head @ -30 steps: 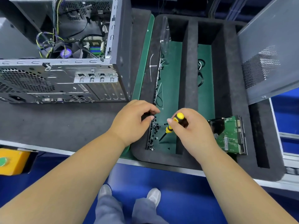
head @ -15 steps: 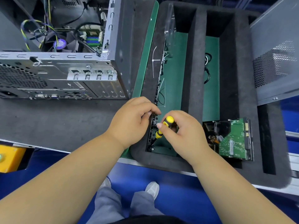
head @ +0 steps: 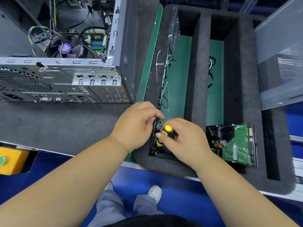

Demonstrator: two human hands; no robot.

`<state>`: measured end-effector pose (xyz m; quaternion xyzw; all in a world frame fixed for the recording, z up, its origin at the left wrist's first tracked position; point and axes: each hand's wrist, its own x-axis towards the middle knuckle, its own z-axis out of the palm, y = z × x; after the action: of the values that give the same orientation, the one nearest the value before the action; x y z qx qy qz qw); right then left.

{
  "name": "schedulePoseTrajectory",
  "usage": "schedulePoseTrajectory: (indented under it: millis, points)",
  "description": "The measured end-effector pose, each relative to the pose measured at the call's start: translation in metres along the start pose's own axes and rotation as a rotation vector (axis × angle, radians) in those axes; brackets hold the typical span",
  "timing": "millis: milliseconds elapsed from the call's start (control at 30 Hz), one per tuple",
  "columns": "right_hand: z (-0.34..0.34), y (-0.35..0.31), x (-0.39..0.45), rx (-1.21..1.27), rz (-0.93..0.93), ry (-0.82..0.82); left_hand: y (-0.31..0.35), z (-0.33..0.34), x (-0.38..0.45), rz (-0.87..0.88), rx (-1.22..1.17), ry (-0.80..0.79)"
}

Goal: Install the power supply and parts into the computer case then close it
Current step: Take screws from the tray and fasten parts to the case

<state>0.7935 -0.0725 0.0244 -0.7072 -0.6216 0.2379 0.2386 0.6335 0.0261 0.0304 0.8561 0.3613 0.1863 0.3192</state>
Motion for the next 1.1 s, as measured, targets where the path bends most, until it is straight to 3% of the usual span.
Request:
schedulePoseTrajectory:
  millis: [267,400,533,867,1100]
  points:
    - [0.000,0.000,0.000,-0.047,-0.017,-0.010,-0.002,0.002,0.001,0.018,0.006,0.017]
    - [-0.004,0.000,-0.003,0.044,-0.002,0.003,-0.004,0.003,0.001,0.023,0.004,0.017]
    - [-0.016,-0.001,-0.007,0.239,0.054,0.065,-0.004,0.003,0.001,0.034,-0.007,0.020]
    - [-0.062,-0.008,-0.016,0.422,0.109,0.296,-0.002,0.001,0.002,-0.014,-0.008,-0.036]
    - [-0.097,-0.018,-0.024,0.552,0.123,0.417,0.027,-0.006,-0.004,-0.255,-0.397,-0.194]
